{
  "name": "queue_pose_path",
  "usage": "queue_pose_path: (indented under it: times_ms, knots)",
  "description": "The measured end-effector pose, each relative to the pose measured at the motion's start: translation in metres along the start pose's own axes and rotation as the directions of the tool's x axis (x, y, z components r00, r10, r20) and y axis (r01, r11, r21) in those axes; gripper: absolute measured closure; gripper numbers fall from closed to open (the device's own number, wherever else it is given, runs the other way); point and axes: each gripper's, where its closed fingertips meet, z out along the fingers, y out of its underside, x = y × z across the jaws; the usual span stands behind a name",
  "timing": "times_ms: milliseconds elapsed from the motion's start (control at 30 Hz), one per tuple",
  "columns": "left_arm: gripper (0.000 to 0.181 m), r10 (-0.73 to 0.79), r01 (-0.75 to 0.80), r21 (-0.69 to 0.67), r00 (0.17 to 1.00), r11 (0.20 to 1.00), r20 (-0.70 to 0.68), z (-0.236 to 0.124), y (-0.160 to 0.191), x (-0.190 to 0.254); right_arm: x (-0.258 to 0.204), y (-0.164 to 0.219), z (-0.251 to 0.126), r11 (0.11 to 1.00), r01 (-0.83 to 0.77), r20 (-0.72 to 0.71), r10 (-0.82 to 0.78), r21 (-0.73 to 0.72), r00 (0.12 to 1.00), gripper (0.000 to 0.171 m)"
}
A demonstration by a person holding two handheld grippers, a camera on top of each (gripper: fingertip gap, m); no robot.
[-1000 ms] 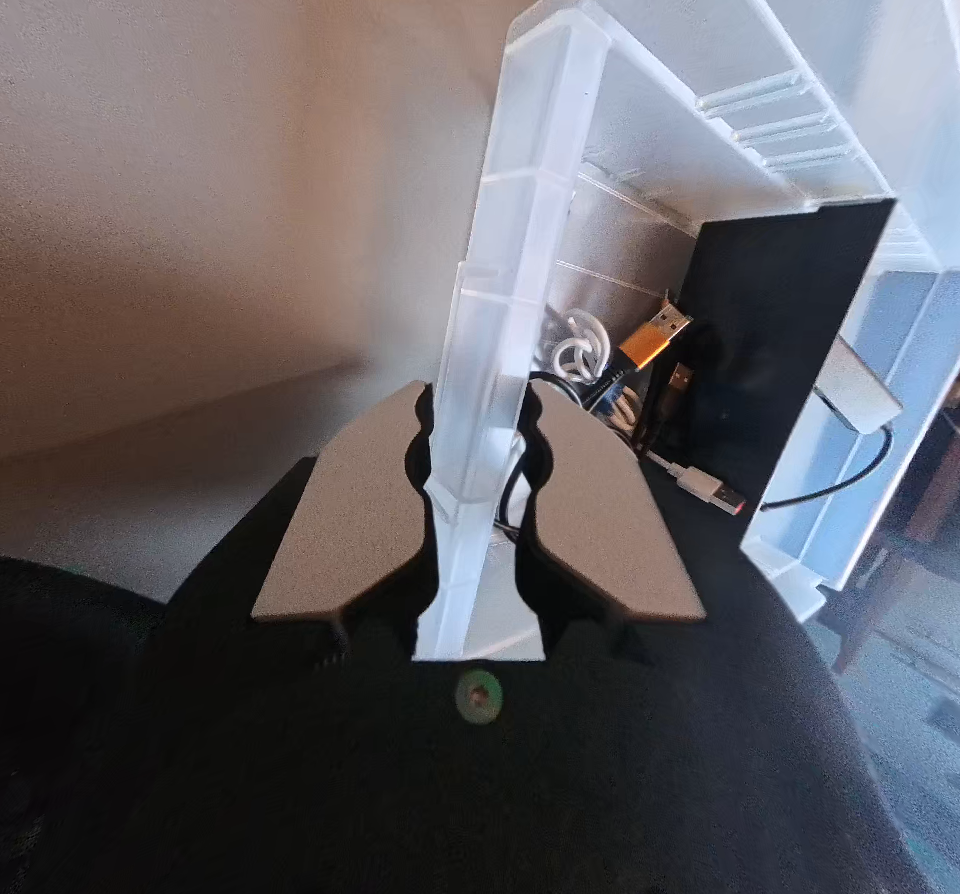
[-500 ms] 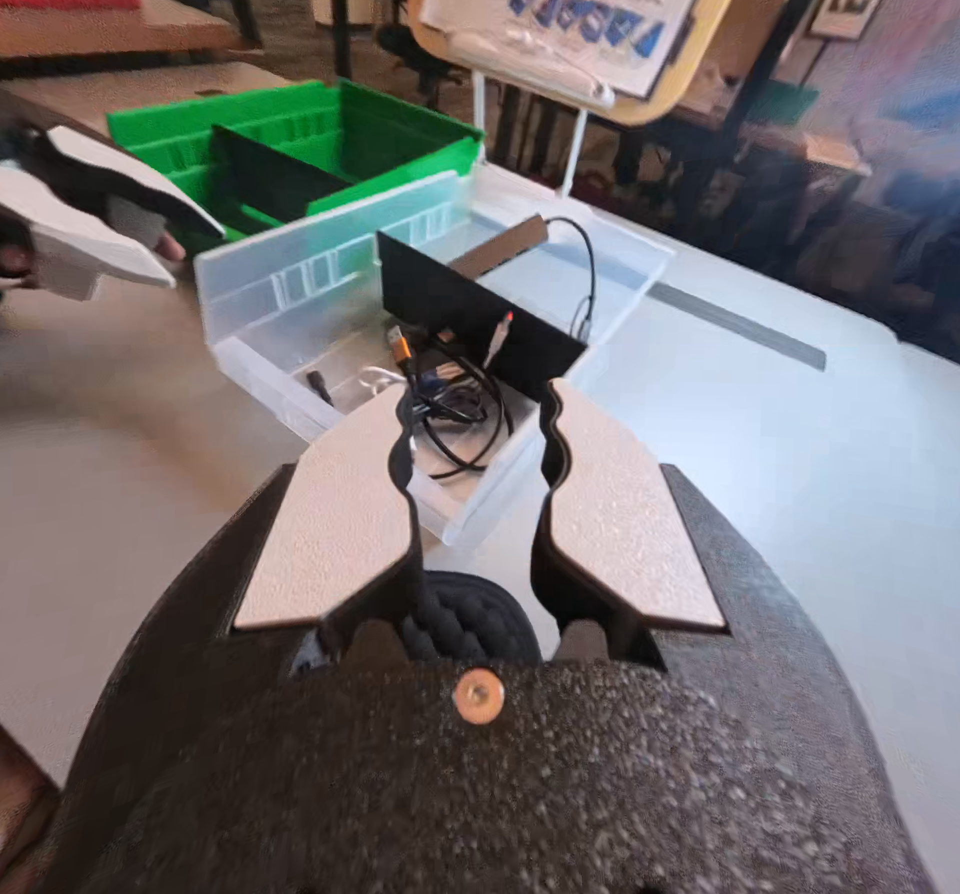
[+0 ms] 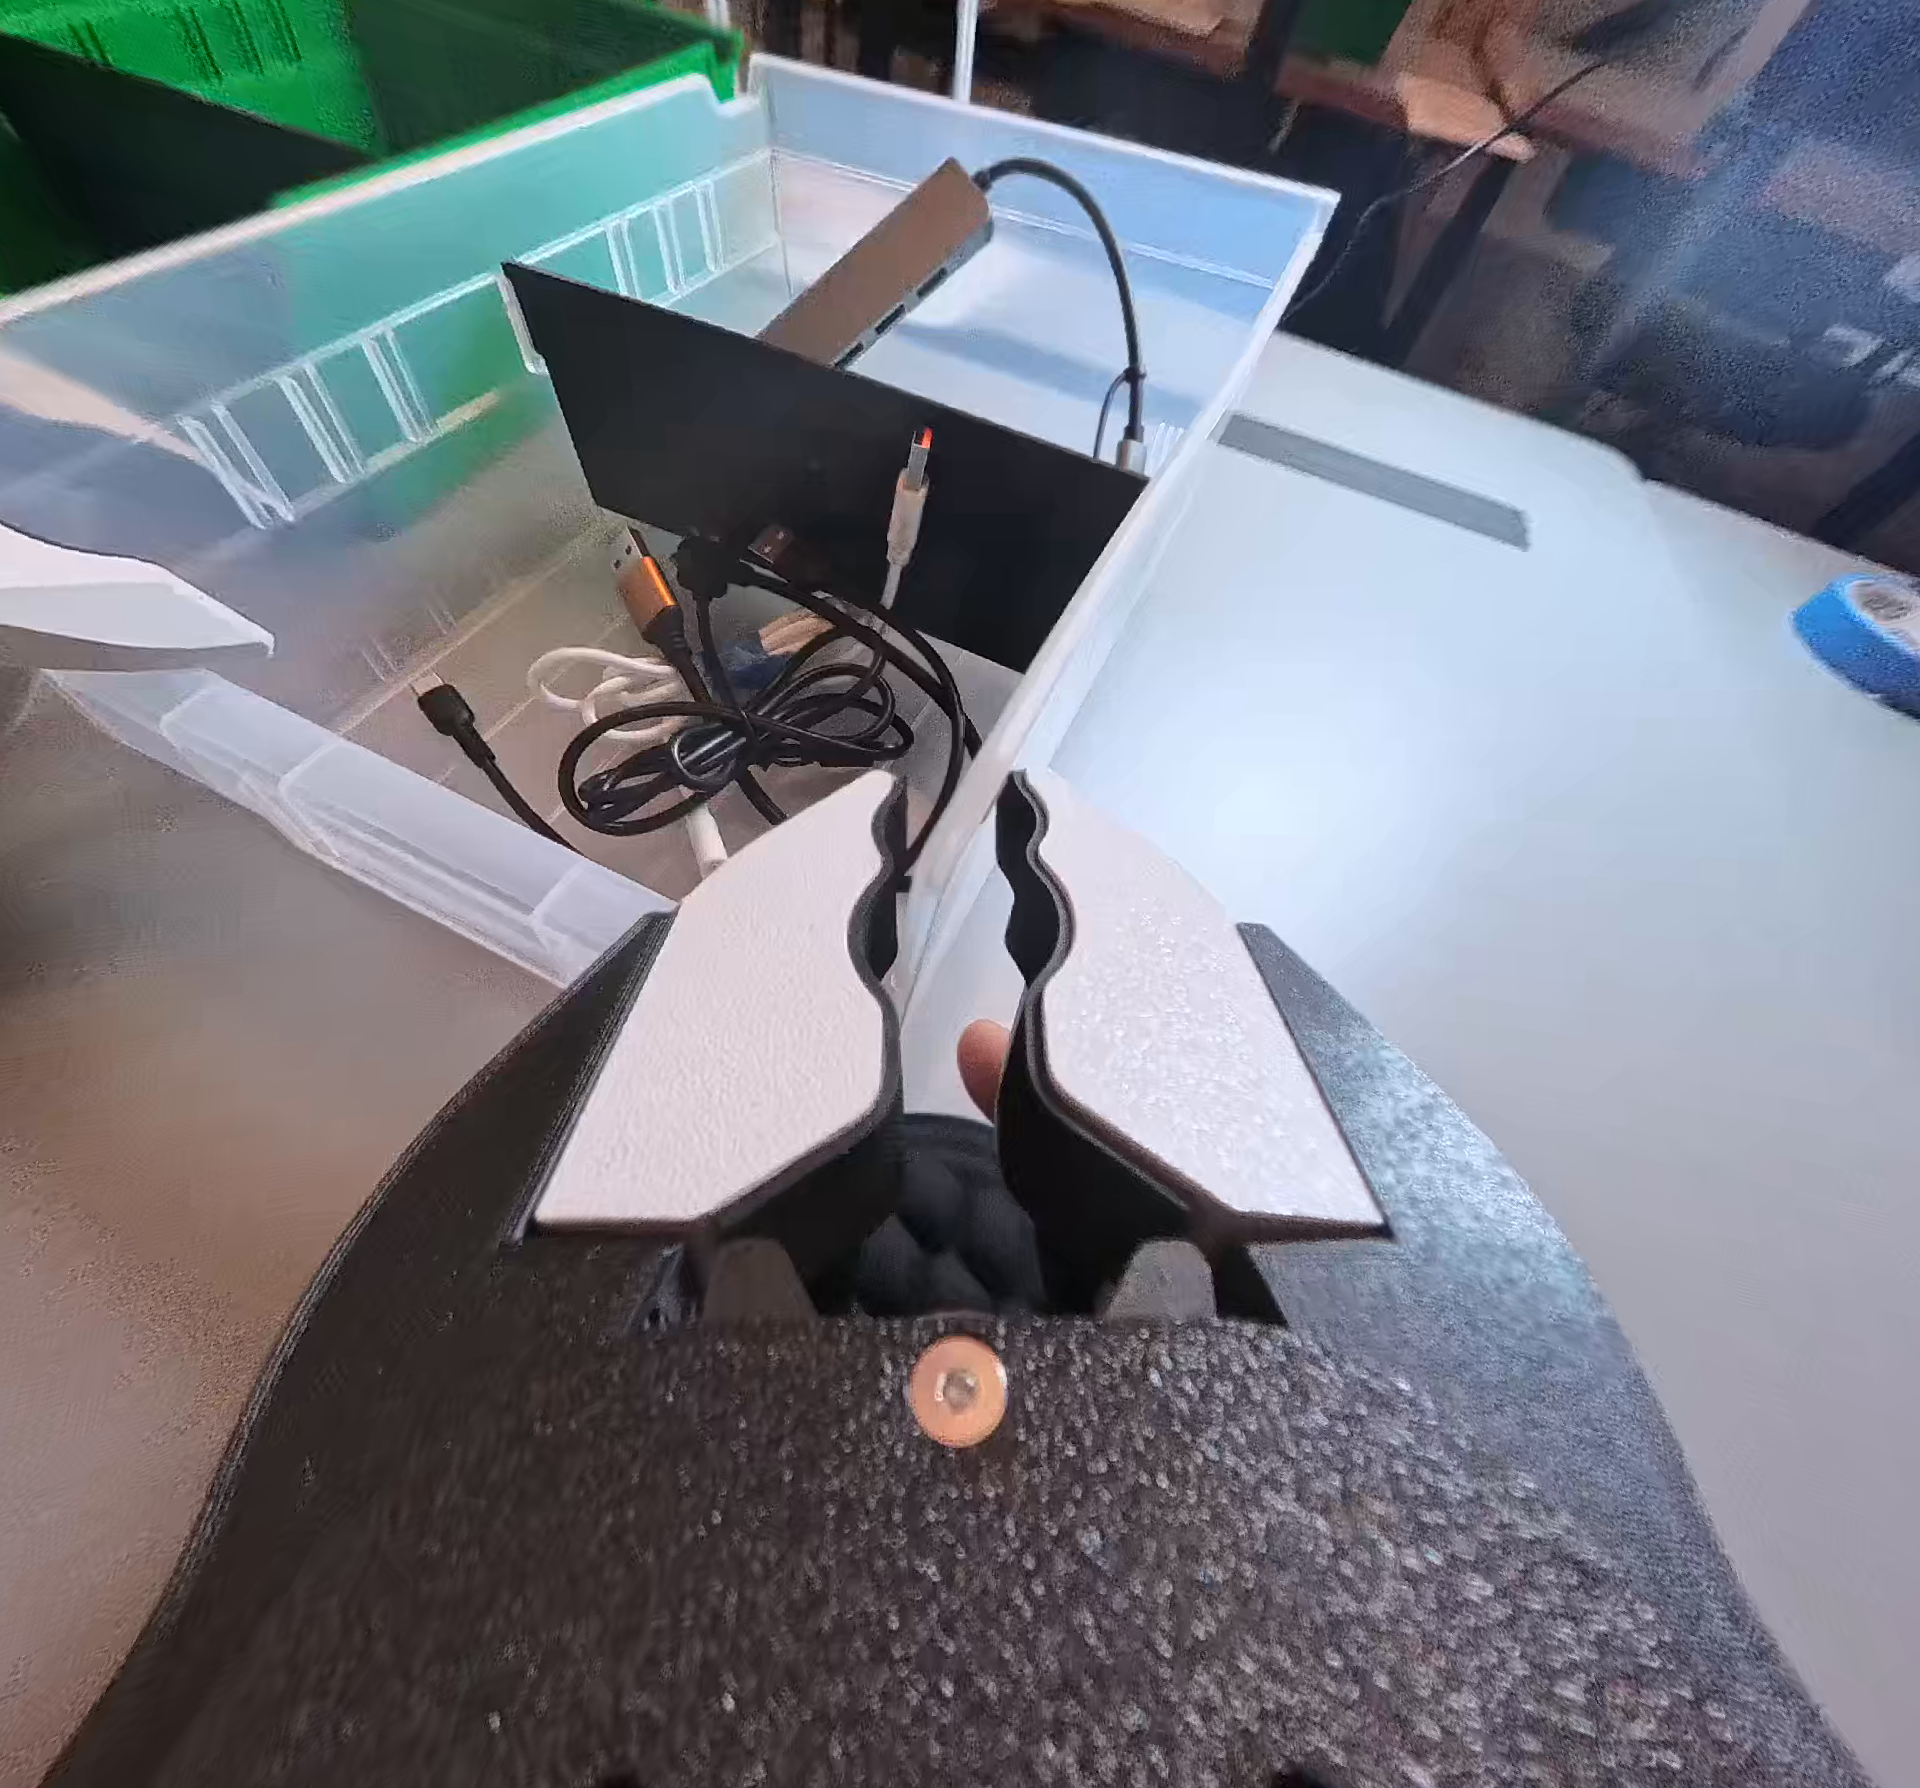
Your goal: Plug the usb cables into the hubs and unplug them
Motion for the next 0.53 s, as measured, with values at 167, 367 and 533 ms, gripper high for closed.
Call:
queue_pose_path:
  times_ms: [167, 367, 533]
  knots:
    - [0.142, 0.112, -0.116, 0.104, 0.993, 0.988, 0.042, -0.049, -0.046, 0.013, -0.012, -0.057, -0.053, 0.986, 0.046, -0.027, -0.042, 0.162, 0.999, 0.154]
    - [0.142, 0.175, -0.204, 0.116, 0.960, 0.972, 0.219, -0.156, -0.078, -0.028, -0.084, -0.144, -0.050, 0.936, 0.047, 0.140, -0.102, 0.349, 0.985, 0.151]
    - [0.140, 0.178, -0.189, -0.005, 0.912, 0.982, 0.369, -0.253, -0.048, -0.080, -0.185, -0.184, -0.012, 0.918, -0.012, 0.356, -0.142, 0.397, 0.924, 0.151]
